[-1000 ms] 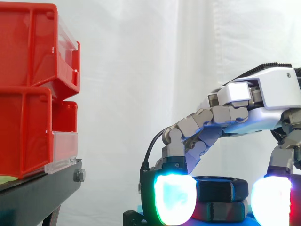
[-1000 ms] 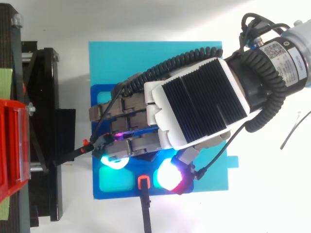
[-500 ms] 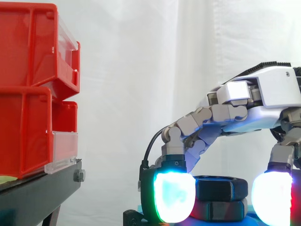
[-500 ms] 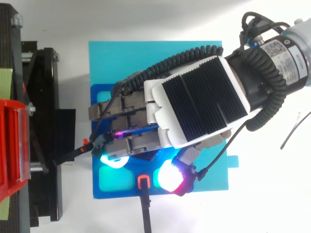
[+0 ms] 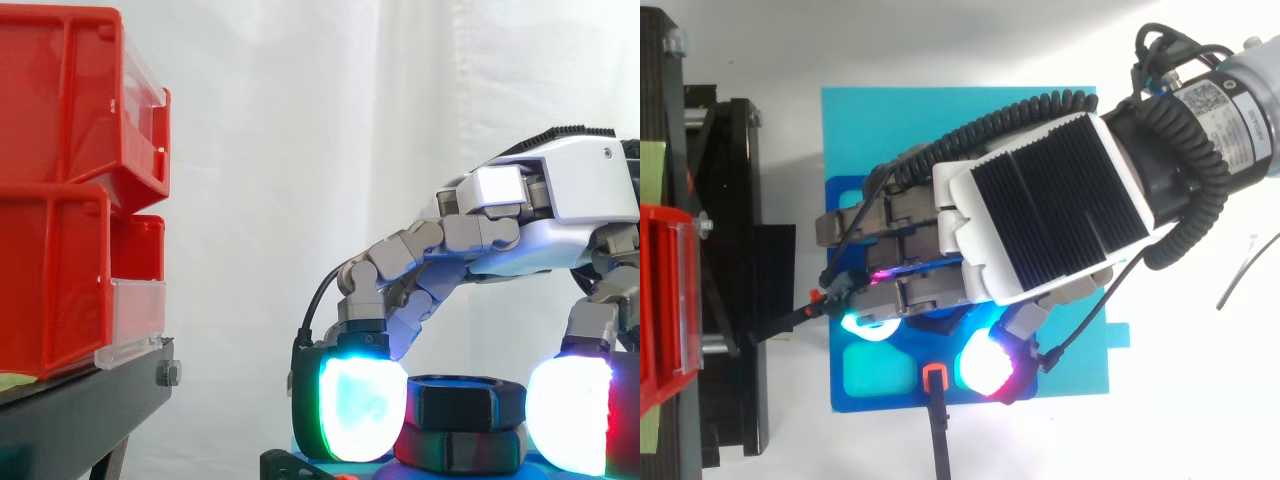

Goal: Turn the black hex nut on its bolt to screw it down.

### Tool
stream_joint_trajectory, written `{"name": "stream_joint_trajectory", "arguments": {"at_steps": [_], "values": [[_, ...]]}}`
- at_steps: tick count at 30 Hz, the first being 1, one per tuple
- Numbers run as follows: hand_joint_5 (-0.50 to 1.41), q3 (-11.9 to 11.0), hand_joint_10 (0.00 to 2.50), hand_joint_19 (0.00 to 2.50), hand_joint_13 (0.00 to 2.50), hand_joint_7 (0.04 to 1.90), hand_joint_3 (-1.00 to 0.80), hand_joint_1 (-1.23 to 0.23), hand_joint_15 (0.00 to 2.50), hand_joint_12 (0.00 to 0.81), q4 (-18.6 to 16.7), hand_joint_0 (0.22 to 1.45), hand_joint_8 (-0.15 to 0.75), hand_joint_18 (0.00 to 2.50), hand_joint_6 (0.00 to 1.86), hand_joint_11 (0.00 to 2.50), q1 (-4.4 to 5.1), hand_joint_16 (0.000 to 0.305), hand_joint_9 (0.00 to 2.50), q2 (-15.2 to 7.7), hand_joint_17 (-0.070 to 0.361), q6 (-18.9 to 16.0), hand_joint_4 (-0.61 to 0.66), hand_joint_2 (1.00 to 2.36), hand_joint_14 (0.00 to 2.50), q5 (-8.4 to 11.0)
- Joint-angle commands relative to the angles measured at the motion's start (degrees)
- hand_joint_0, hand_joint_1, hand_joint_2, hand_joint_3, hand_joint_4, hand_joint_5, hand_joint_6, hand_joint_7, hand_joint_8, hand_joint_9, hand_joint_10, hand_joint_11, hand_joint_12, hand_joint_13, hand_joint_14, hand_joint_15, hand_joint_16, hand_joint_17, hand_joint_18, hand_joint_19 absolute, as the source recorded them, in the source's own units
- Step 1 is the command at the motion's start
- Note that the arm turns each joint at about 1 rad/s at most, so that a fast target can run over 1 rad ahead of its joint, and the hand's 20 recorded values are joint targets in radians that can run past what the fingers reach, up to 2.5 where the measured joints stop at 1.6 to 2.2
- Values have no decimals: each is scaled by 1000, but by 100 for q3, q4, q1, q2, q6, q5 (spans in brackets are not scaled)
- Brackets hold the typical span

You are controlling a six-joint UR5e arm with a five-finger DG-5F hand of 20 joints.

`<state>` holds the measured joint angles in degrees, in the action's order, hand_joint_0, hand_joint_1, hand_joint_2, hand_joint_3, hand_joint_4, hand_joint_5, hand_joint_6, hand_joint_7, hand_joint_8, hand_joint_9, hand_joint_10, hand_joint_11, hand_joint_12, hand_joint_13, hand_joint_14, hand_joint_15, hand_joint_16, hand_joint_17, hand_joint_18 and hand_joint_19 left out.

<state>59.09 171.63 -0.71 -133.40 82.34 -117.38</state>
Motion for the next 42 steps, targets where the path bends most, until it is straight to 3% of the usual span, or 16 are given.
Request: {"name": "stream_joint_trajectory", "arguments": {"at_steps": [1,23,32,42], "values": [[-133,-2,14,428,541,1133,-500,-575,157,368,-7,466,331,630,501,505,0,53,729,-2,119,10,357,1000,5,-4],[-128,6,14,429,545,1145,-500,-572,156,366,11,470,334,634,501,508,-123,53,738,-2,119,19,357,1000,5,-4],[-130,6,14,418,554,1140,-500,-545,158,375,2,447,342,649,501,514,-123,55,744,-2,124,28,361,1000,5,-4],[-182,-90,10,386,557,907,-500,-583,144,419,11,365,359,684,502,450,-52,64,676,7,144,28,345,1000,4,-13]]}}
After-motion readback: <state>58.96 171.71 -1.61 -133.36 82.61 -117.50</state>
